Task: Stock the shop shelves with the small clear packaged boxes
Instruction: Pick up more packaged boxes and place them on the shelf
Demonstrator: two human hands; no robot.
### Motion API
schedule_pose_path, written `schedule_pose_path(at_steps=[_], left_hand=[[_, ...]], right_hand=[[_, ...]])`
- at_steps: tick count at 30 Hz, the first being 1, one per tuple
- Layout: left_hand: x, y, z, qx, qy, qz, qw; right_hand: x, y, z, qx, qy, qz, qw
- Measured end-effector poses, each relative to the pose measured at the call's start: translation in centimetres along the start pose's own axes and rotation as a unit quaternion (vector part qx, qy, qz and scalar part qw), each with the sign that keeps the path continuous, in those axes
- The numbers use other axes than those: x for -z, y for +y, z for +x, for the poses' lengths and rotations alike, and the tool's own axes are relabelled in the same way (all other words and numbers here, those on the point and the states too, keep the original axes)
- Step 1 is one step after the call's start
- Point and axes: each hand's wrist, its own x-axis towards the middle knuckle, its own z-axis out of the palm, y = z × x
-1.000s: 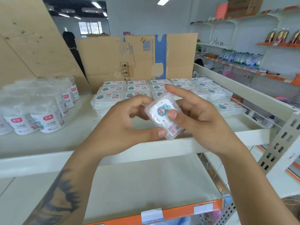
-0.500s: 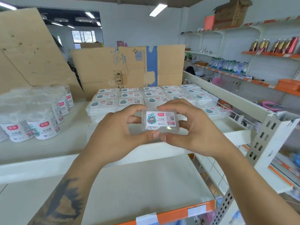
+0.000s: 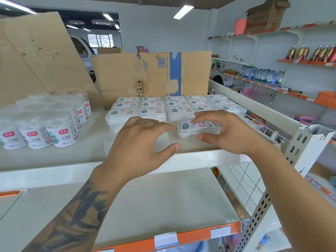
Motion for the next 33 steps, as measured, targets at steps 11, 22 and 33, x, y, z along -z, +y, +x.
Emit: schedule_pose_path(at_steps=[11,22,33], left_hand=[[4.8,-4.3,-4.3,0.129,-0.002,0.001,0.992],[5.3,-5.9,-4.9,0.225,-0.051,-0.146,0.962],[5.9,-1.7,-2.3,0.201,-0.004,-0.413,0.888]], right_hand=[[-1.3,-0.2,0.7,0.016,0.02,-0.009,1.0],[-1.2,-0.8,0.6,-0.011,-0.008,-0.046,0.999],[-3.1,-8.1,-1.7,0.069,0.035,0.125,0.989]])
